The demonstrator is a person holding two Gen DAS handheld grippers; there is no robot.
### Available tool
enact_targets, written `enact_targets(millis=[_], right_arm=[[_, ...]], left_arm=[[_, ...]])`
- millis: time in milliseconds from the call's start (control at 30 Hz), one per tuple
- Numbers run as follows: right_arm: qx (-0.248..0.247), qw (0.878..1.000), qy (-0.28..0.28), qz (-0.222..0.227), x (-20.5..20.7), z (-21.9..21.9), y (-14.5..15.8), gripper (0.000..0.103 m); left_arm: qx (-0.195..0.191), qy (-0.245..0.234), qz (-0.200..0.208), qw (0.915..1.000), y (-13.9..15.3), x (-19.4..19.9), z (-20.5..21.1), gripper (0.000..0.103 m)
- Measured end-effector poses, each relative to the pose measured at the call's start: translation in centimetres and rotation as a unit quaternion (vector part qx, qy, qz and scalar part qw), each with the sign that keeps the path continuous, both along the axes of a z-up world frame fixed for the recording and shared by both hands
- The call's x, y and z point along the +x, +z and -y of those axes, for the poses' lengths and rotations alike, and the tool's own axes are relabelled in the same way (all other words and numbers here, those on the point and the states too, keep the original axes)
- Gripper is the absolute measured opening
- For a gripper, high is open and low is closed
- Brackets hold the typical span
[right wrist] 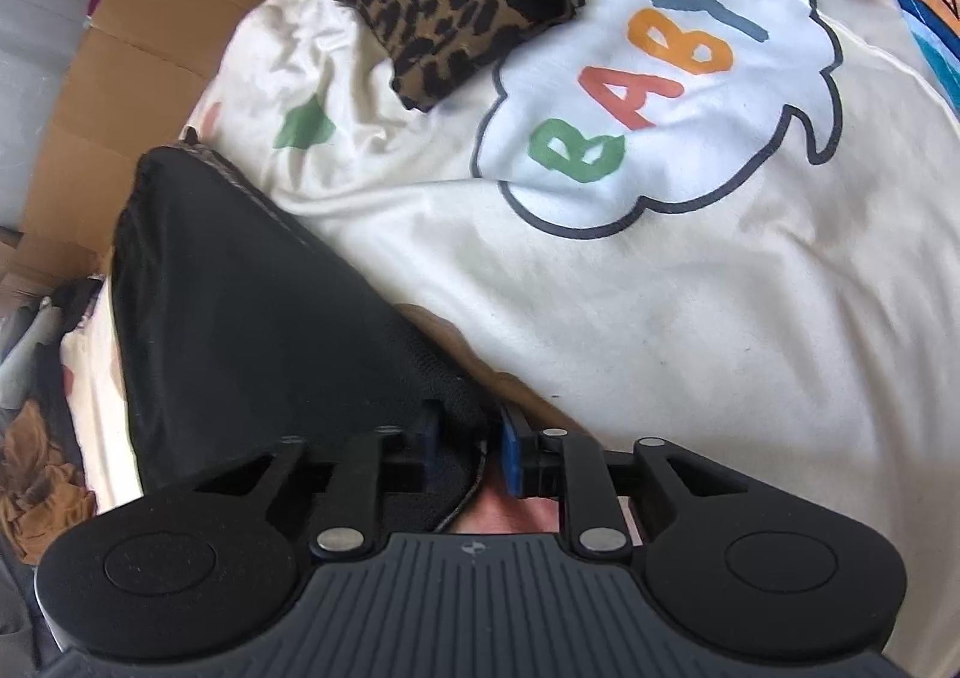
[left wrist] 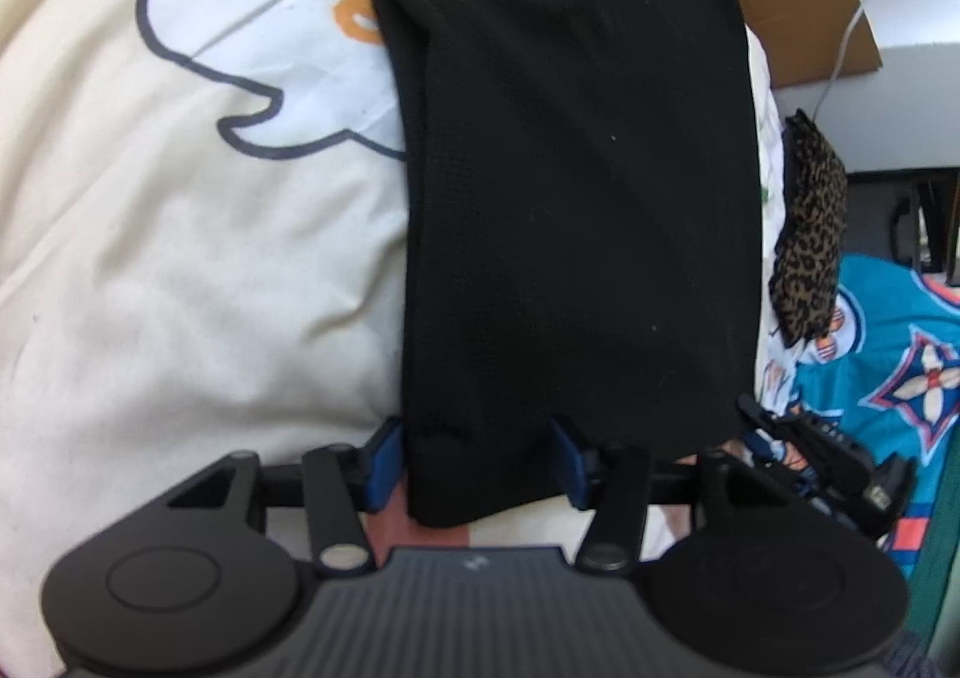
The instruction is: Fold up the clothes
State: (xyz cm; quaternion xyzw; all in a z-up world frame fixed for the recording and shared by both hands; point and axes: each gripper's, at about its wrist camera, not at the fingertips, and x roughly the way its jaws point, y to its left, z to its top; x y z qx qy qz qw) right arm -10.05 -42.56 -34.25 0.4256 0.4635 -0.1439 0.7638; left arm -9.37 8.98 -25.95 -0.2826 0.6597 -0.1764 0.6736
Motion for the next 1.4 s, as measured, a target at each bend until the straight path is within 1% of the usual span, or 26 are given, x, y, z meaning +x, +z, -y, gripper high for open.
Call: enact_targets(millis=[67,133,167,200,233,267,333,433,667,867,900,933,967,1033,1067,1133,1167,1200,1233,1267,1300,1400], right_arm=[[-0.006,1.0,0.002,-0.006,0.2,-0.2,-0.2,0.03],[-0.012,1.0,0.003,-0.011,0.4,-0.3,-0.4,0.03],[-0.015,1.0,0.005,-0.013,0.4,-0.4,-0.5,0.029],[-0.017,1.0,0.006,-0.013,0.5,-0.4,-0.4,0.017],[-0.015,1.0,0.006,-0.015,0.5,-0.4,-0.4,0.013],[-0.013,1.0,0.006,-0.017,0.5,-0.3,-0.3,0.011],[-0.011,1.0,0.007,-0.023,0.5,-0.4,0.2,0.008],[-0.013,0.999,0.005,-0.032,0.5,-0.5,1.2,0.008],[-0.002,0.999,-0.014,-0.043,0.0,-1.0,3.5,0.007],[0.013,0.998,-0.023,-0.049,-1.1,-2.1,5.3,0.007],[0.015,0.998,-0.023,-0.049,-1.4,-2.4,5.6,0.007],[0.016,0.998,-0.024,-0.049,-1.6,-2.7,5.9,0.007],[0.018,0.998,-0.025,-0.049,-1.9,-3.0,6.1,0.007],[0.024,0.998,-0.028,-0.051,-2.4,-3.5,6.6,0.007],[0.027,0.998,-0.028,-0.052,-2.7,-3.8,6.8,0.007],[0.031,0.998,-0.031,-0.054,-3.2,-4.5,7.3,0.007],[0.034,0.997,-0.033,-0.055,-3.5,-4.8,7.4,0.007],[0.036,0.997,-0.034,-0.057,-3.7,-5.1,7.6,0.007],[0.039,0.997,-0.036,-0.059,-4.0,-5.4,7.7,0.007],[0.042,0.997,-0.038,-0.061,-4.2,-5.8,7.8,0.007],[0.046,0.996,-0.039,-0.063,-4.5,-6.2,7.9,0.007],[0.055,0.995,-0.038,-0.067,-5.2,-7.4,8.1,0.007]], left_arm=[[-0.007,0.0,-0.002,1.0,0.1,-0.2,-0.4,0.052],[-0.013,0.016,-0.011,0.9997,0.2,-0.4,-0.8,0.052],[-0.01,0.017,-0.015,0.9997,0.3,-0.4,-0.7,0.05],[-0.006,0.018,-0.019,0.9996,0.4,-0.4,-0.7,0.045],[0.001,0.015,-0.022,0.9996,0.6,-0.3,-0.6,0.011],[0.015,0.002,-0.023,0.9996,0.7,-0.3,-0.3,0.01],[0.016,-0.005,-0.027,0.9995,1.4,-0.3,-0.2,0.009],[0.031,-0.016,-0.023,0.9991,3.2,0.0,0.0,0.008],[0.048,-0.045,-0.014,0.9977,8.5,0.1,0.3,0.007],[0.069,-0.05,-0.002,0.9963,13.2,0.2,-0.4,0.007],[0.072,-0.05,0.001,0.9962,13.8,1.0,-0.2,0.007],[0.074,-0.05,0.004,0.9959,14.0,4.3,1.2,0.007],[0.077,-0.051,0.007,0.9957,13.3,7.2,2.4,0.007],[0.083,-0.052,0.012,0.9951,5.9,10.2,3.6,0.007],[0.086,-0.052,0.013,0.9948,4.0,9.5,4.4,0.007],[0.092,-0.057,0.017,0.994,3.5,8.5,5.0,0.007],[0.094,-0.059,0.02,0.9936,4.6,7.8,4.4,0.007],[0.096,-0.059,0.022,0.9933,4.8,8.2,4.6,0.007],[0.099,-0.059,0.025,0.993,4.4,9.4,5.2,0.006],[0.101,-0.06,0.027,0.9927,5.0,9.3,4.6,0.006],[0.104,-0.061,0.029,0.9923,6.0,8.6,3.0,0.006],[0.119,-0.063,0.034,0.9903,7.0,9.0,2.4,0.006]])
